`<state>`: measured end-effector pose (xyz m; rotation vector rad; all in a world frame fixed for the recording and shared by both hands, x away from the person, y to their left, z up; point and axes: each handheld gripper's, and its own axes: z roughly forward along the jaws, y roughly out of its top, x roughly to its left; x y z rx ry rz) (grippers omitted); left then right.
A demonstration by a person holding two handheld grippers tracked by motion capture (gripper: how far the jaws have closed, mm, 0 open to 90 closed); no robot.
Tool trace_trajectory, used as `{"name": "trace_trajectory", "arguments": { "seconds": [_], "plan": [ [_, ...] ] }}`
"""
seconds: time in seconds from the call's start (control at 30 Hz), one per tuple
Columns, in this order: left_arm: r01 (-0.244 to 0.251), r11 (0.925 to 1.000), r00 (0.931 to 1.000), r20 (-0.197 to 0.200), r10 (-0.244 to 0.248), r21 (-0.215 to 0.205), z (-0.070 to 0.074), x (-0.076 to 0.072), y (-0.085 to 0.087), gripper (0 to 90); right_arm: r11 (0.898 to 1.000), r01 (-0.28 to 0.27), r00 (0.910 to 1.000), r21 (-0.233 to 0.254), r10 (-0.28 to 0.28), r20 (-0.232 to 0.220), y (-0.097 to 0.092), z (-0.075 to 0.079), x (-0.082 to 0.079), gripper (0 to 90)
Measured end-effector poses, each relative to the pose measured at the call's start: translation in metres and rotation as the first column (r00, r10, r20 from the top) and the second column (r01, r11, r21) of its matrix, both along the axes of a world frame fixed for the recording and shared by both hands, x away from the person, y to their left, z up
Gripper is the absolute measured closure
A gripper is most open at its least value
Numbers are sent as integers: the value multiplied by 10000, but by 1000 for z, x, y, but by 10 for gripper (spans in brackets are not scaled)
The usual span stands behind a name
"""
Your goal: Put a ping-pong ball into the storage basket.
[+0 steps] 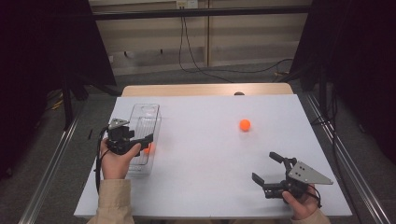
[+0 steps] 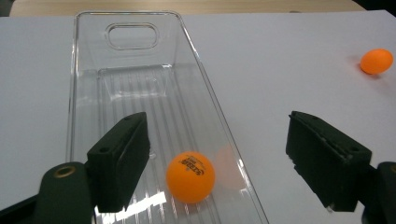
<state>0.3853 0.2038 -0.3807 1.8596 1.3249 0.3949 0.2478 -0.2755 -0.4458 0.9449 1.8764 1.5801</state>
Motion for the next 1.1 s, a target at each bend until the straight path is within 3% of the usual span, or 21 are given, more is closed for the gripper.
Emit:
{"name": "trace_trajectory", "arguments": {
  "seconds": [0.53, 1.1],
  "plan": [
    [451, 9990, 9990, -64, -451, -2, 0, -2, -12, 187, 10000, -1, 10000, 11, 1, -20, 0, 0, 0, 32],
    [963, 9949, 9953, -12, -964, -303, 2, -4, -27, 166, 10000, -4, 10000, -10, 4, -28, 0, 0, 0, 32]
  ]
}}
